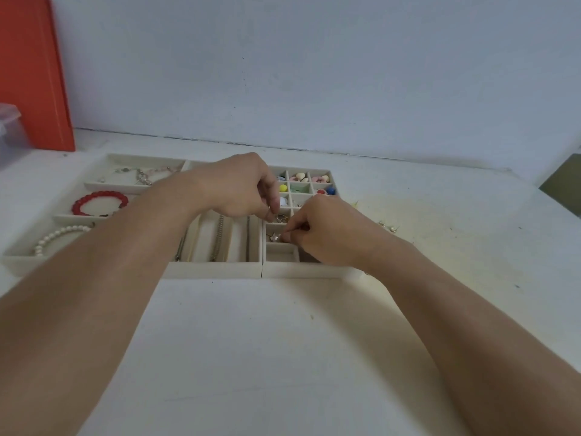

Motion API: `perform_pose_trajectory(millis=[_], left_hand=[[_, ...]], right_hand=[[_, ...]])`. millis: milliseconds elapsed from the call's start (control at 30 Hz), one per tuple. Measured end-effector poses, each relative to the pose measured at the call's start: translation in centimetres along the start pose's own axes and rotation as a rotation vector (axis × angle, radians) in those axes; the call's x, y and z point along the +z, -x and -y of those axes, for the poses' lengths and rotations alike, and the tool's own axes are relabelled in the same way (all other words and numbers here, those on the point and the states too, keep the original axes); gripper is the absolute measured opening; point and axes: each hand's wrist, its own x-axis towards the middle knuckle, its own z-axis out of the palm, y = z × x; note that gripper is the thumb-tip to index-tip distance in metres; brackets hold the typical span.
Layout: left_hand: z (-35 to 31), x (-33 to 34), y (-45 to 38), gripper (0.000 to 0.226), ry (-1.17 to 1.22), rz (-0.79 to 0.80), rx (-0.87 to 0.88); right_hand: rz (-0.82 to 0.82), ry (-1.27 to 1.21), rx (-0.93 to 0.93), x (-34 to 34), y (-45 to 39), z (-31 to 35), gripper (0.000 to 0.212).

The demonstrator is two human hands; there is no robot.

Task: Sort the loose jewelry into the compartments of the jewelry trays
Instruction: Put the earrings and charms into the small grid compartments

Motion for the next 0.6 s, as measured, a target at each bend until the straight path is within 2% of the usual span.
perform_pose_trajectory(millis=[300, 600], left_hand=[[0.1, 0.0, -0.2, 0.013, 0.004, -0.016, 0.009], [0.2, 0.7, -0.4, 0.008, 0.045, -0.06, -0.012]], right_hand=[[-0.017, -0.053, 0.008, -0.8, 0.3, -0.2, 0.017], [-0.121, -0.208, 0.099, -4.2, 1.0, -3.2, 0.012]])
